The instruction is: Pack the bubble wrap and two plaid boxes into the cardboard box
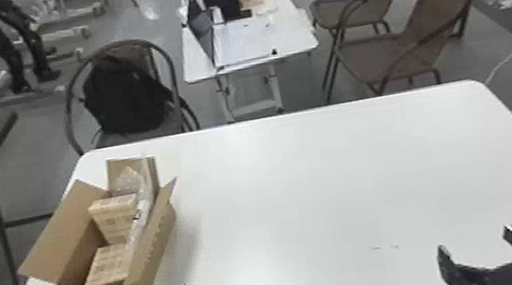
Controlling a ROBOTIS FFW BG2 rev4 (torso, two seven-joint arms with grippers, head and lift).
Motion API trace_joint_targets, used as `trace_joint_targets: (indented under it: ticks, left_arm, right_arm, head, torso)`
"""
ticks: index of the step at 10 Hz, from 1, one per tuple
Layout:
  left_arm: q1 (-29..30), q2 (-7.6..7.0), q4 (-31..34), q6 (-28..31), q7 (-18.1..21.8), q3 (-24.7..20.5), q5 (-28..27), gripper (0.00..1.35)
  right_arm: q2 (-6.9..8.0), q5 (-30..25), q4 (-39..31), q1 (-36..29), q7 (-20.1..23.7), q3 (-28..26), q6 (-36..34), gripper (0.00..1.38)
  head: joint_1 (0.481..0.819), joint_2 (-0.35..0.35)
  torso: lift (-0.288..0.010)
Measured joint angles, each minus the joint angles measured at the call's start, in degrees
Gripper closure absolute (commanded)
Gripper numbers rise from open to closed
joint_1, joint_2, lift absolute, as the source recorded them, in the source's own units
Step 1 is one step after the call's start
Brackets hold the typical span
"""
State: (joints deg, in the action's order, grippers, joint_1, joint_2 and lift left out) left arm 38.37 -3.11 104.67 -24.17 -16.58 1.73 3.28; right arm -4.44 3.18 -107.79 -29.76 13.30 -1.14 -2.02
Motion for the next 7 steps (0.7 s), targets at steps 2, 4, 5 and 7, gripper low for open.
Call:
trace_joint_targets:
  ticks: [2, 4, 5, 7]
  left_arm:
    - [-0.05, 0.0, -0.06, 0.14, 0.0, 0.03, -0.12, 0.09]
    - [-0.11, 0.04, -0.07, 0.09, -0.01, 0.03, -0.27, 0.09]
    - [-0.18, 0.04, -0.1, 0.09, -0.01, 0.06, -0.32, 0.09]
    - [-0.61, 0.04, -0.29, 0.01, 0.03, 0.18, -0.49, 0.09]
  right_arm:
    - [0.05, -0.02, 0.13, 0.04, 0.15, 0.0, -0.04, 0.13]
    - [0.05, -0.02, 0.2, 0.04, 0.23, 0.0, -0.11, 0.13]
    - [0.05, -0.02, 0.21, 0.0, 0.24, 0.0, -0.2, 0.13]
    - [0.05, -0.01, 0.21, -0.03, 0.46, 0.0, -0.36, 0.13]
  head:
    - [0.695, 0.121]
    - [0.695, 0.121]
    - [0.695, 0.121]
    - [0.695, 0.119]
  torso:
    - [-0.039]
    - [-0.039]
    - [-0.039]
    - [-0.039]
